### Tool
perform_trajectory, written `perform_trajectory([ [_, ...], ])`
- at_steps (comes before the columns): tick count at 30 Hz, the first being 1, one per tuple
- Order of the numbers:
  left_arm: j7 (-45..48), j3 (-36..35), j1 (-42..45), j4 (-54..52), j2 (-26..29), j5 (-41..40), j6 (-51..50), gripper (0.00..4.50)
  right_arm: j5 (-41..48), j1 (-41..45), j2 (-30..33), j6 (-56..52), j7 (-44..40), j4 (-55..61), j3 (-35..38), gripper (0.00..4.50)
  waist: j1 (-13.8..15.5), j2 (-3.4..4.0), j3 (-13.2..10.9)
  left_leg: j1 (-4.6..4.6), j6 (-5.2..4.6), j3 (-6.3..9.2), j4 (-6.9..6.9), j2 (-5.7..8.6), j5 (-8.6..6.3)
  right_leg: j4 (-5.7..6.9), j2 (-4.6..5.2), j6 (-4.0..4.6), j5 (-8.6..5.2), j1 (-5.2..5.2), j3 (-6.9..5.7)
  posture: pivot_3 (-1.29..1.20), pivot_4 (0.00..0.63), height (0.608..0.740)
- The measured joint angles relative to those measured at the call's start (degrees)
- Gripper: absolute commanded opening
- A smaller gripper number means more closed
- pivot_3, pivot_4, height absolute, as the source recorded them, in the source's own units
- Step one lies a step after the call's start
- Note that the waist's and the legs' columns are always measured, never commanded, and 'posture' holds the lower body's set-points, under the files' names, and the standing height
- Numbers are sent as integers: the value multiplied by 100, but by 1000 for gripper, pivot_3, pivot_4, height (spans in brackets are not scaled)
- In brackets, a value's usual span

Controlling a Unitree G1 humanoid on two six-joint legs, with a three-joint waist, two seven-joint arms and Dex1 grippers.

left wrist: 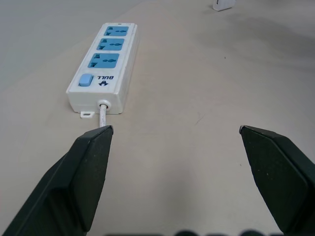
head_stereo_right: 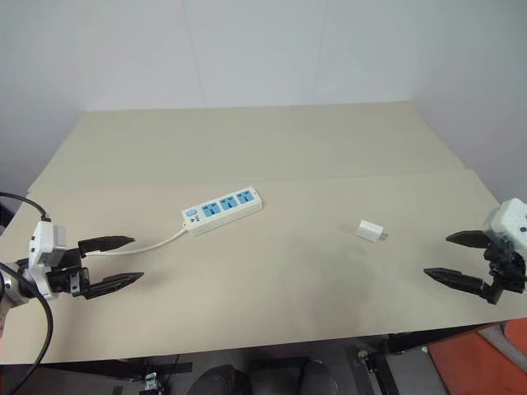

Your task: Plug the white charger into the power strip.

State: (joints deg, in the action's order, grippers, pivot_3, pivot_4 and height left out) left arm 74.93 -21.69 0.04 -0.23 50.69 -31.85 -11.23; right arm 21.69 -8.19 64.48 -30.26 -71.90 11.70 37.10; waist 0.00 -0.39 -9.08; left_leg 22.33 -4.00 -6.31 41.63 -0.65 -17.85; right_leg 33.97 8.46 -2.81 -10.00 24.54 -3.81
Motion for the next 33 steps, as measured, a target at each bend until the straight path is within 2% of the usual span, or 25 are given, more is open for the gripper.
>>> perform_trajectory([
  [11, 36, 15, 315, 142, 6, 19, 0, 4486, 1, -238, -157, -30, 187, 266, 55, 4500, 24, 0, 0, 0, 0, -2, 0, -1, 0, 1, -3, 1, -1, 0, 0, 0, 150, 740],
  [18, 63, 57, 835, 740, 43, 200, 266, 4486, 8, -303, -234, -137, 366, 425, 84, 4500, 49, 0, 0, 0, -1, -2, 1, 0, 0, 1, -4, 1, -1, -2, -2, 0, 150, 740],
  [24, 176, 590, 2087, 2396, -294, 742, 1150, 4486, 113, -213, -402, -186, 638, 583, 71, 4500, 68, -2, 1, -6, -2, -2, 2, 8, 1, 0, -5, 0, 0, -15, -5, 0, 150, 740],
  [28, 392, 978, 3267, 4092, -878, 1131, 1937, 4486, 185, -182, -513, -273, 882, 813, 43, 4500, 83, -19, -1, -2, -3, -1, 8, 21, 2, 1, -6, -3, 1, -20, -13, 0, 150, 740],
  [33, 734, 1390, 4425, 5790, -1274, 1637, 2721, 4486, 227, -434, -785, -417, 1121, 1277, 53, 4500, 71, -37, -3, 4, -10, 3, 8, 32, -2, 3, -6, -12, 7, -23, -14, 0, 150, 740],
])
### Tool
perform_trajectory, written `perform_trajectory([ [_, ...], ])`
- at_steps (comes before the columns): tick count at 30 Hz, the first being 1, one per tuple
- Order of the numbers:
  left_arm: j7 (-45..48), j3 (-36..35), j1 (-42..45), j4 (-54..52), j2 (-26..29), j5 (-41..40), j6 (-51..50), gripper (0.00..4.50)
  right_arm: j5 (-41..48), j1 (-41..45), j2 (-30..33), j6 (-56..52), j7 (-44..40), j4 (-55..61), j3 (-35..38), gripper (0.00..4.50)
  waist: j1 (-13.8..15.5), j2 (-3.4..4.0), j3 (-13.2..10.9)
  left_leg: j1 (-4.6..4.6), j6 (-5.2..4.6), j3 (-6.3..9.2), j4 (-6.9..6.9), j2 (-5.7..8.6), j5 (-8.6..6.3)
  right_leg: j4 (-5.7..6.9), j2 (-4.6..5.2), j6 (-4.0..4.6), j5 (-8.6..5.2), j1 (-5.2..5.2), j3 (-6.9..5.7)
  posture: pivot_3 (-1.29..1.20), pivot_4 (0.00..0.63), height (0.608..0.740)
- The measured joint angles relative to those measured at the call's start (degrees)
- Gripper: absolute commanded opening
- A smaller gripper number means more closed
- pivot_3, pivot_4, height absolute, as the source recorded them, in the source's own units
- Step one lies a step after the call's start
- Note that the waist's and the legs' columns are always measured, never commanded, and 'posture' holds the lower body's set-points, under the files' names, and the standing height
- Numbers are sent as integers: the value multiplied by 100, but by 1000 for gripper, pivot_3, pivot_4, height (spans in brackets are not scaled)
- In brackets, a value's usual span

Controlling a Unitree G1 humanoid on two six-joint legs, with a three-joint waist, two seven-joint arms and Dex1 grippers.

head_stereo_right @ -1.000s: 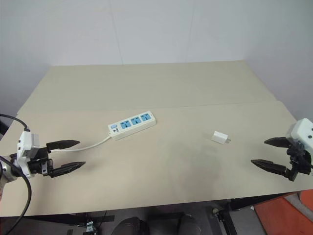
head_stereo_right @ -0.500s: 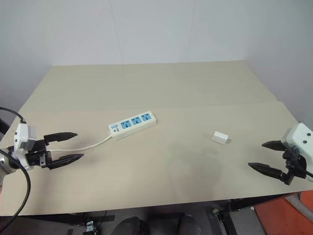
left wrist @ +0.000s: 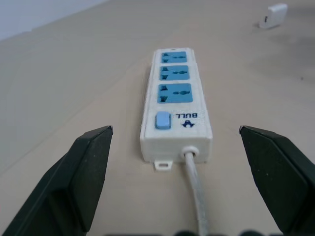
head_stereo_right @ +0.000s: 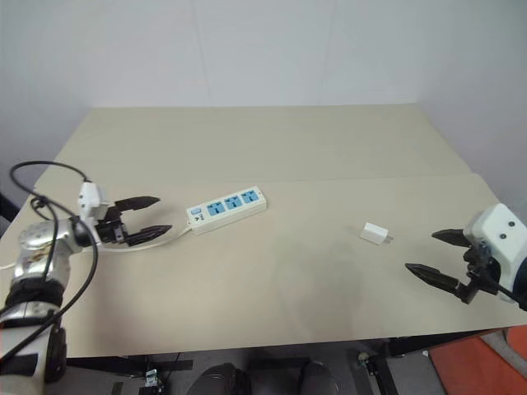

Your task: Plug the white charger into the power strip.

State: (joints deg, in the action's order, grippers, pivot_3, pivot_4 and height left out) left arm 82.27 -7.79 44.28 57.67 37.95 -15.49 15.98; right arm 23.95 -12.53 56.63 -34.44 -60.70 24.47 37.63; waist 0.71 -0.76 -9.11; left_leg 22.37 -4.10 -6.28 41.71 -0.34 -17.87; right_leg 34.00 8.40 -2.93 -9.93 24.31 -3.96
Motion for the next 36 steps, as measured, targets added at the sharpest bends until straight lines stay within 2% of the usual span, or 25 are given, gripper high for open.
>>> perform_trajectory([
  [8, -207, 391, 720, 1319, -304, 840, 619, 4486, 56, -466, -392, -130, 238, 550, 215, 4500, -11, -21, -10, 6, -23, 3, 9, -12, -13, -3, 2, -14, 8, 0, 6, 0, 150, 740],
  [15, -757, 476, 747, 1655, -523, 1268, 758, 4486, 173, -641, -417, -224, 330, 693, 418, 4500, -5, -27, -11, 7, -27, 5, 11, -14, -16, -1, 5, -15, 9, 1, 8, 0, 150, 740],
  [22, -1051, 430, 776, 1691, -645, 1354, 748, 4486, 200, -654, -415, -225, 360, 703, 419, 4500, 21, -28, -10, 3, -28, 6, 13, -13, -16, -2, 7, -16, 9, -3, 8, 0, 150, 740],
  [25, -1159, 399, 784, 1692, -681, 1381, 743, 3898, 199, -642, -411, -225, 390, 702, 419, 4500, 27, -28, -10, 1, -28, 7, 14, -13, -16, -3, 8, -16, 9, -4, 8, 0, 150, 740],
  [27, -1130, 353, 785, 1694, -699, 1373, 728, 3297, 198, -626, -400, -225, 409, 697, 418, 4500, 26, -28, -10, 1, -28, 7, 14, -13, -16, -2, 8, -15, 9, -4, 8, 0, 150, 740],
  [36, -913, 289, 780, 1684, -711, 1352, 684, 3239, 196, -592, -392, -224, 476, 695, 343, 4500, 26, -28, -10, 4, -28, 7, 14, -12, -16, -2, 8, -16, 10, -3, 7, 0, 150, 740],
])
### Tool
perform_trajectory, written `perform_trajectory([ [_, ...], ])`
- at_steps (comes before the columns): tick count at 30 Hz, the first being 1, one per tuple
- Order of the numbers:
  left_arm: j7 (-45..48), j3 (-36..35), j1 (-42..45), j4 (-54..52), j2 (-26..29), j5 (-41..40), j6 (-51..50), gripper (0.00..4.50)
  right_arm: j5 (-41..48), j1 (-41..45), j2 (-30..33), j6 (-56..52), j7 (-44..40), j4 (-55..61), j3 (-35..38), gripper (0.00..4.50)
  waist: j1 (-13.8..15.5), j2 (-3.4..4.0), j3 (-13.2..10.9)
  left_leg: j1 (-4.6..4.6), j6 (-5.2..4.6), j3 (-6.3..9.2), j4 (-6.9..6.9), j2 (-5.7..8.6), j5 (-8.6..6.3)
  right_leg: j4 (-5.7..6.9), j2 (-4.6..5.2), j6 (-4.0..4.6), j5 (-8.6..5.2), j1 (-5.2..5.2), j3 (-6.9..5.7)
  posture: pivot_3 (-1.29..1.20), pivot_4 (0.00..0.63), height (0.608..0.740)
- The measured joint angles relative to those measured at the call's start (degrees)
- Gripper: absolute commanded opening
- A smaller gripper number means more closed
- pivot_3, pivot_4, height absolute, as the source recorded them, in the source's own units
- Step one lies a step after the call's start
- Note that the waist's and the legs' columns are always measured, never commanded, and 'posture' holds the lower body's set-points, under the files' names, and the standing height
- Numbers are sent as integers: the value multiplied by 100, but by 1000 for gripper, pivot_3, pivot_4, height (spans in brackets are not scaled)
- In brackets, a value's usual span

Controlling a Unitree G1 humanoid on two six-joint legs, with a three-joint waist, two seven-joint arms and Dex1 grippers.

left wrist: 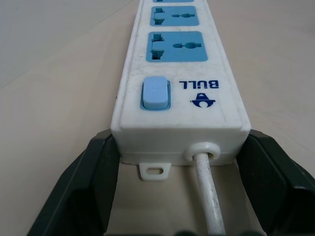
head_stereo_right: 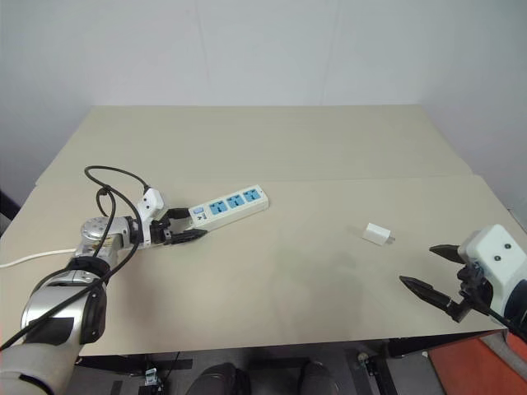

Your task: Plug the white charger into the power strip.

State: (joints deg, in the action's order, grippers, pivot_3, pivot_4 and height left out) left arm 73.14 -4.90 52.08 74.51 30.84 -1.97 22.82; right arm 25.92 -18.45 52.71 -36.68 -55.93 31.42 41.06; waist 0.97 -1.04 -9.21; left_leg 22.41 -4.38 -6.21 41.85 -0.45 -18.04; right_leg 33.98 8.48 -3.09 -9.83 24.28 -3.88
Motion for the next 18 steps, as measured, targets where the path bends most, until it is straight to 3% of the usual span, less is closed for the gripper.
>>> perform_trajectory([
  [5, 504, -21, -272, -393, 69, -91, 20, 3239, -40, -32, -10, 2, 86, 1, -14, 4500, -28, 0, 0, 1, 0, -1, -1, -3, 0, 1, -1, 0, 0, 2, 0, 0, 150, 740],
  [10, 684, -93, -1244, -1838, 209, -487, -201, 3239, -48, -111, -150, 8, 154, 23, -90, 4500, -98, 3, 2, -6, 3, -9, -1, -13, 1, 1, -2, 1, 0, 2, 3, 0, 150, 740],
  [18, -87, -194, -2775, -4389, 502, -893, -1782, 3239, -209, 20, -153, 163, 257, -57, -585, 4500, -128, 4, 2, -20, 8, -8, -2, -21, 1, 1, -2, 8, -3, 3, 10, 0, 150, 740],
])
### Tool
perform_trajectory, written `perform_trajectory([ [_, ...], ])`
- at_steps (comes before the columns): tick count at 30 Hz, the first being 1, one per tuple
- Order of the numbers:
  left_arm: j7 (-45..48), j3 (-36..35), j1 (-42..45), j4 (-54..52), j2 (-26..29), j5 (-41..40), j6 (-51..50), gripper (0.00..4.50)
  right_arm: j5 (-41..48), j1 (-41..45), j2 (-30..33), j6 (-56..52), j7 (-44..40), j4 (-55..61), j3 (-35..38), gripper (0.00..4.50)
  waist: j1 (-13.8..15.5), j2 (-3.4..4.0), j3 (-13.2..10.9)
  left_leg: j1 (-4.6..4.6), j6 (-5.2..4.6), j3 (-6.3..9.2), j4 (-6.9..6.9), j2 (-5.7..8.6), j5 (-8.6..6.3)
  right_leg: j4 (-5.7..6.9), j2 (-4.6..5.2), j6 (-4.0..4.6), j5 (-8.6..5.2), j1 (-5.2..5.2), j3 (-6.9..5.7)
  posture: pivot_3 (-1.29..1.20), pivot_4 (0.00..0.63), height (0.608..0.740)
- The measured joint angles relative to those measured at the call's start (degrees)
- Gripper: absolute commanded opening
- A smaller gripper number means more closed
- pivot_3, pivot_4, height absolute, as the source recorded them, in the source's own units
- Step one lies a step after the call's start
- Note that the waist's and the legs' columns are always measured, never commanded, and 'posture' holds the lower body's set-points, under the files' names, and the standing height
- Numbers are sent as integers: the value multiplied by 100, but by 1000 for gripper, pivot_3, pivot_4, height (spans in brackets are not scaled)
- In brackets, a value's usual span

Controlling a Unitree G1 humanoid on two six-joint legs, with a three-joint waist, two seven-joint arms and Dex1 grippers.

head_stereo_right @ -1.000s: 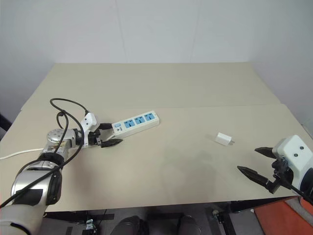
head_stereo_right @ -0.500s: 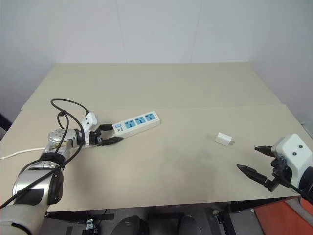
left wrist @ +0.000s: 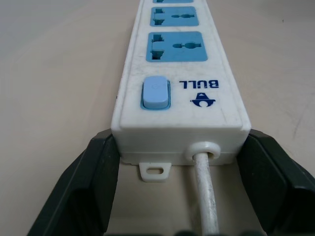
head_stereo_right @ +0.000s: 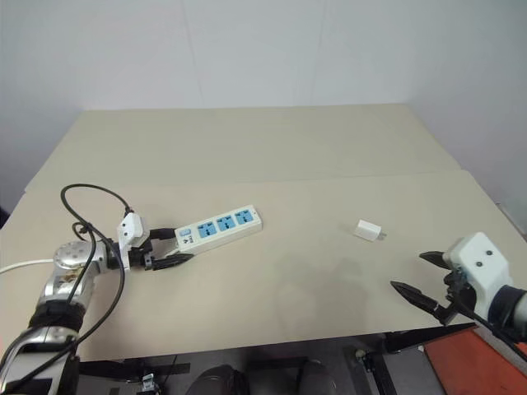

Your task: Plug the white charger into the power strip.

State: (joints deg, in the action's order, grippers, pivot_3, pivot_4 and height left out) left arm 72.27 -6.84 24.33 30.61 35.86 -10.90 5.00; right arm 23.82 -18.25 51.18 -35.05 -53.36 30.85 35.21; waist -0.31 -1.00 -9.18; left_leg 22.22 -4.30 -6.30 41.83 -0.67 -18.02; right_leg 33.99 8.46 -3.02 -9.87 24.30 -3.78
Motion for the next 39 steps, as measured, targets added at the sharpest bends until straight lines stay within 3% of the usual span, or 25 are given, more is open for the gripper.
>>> perform_trajectory([
  [6, -218, -9, -371, -673, 80, -193, -542, 3239, -12, 209, -2, 74, 94, -100, -289, 4500, 36, 0, 0, 2, 4, -2, 0, 1, 1, -1, 0, 3, -2, 2, -2, 0, 150, 740],
  [10, 12, 46, -367, -560, 154, -267, -422, 4494, -10, 203, -2, 81, 101, -102, -316, 4500, 58, 0, 0, 4, 6, -3, 0, 2, 1, -2, 0, 4, -3, 3, -3, 0, 150, 740],
  [19, 251, -122, -286, -92, 23, -619, 407, 4494, -4, -28, -15, 89, 98, -93, -201, 4500, 95, 0, 0, 5, 6, -3, 0, 2, 0, -3, 0, 6, -3, 4, -4, 0, 150, 740],
  [39, 1420, -362, 1015, 2616, -681, -907, 2241, 4494, 96, 141, 254, 114, -357, -179, 213, 4500, 117, -2, 1, 8, -4, -3, 2, 6, -4, -6, 0, 5, -1, -3, -9, 0, 150, 740],
])
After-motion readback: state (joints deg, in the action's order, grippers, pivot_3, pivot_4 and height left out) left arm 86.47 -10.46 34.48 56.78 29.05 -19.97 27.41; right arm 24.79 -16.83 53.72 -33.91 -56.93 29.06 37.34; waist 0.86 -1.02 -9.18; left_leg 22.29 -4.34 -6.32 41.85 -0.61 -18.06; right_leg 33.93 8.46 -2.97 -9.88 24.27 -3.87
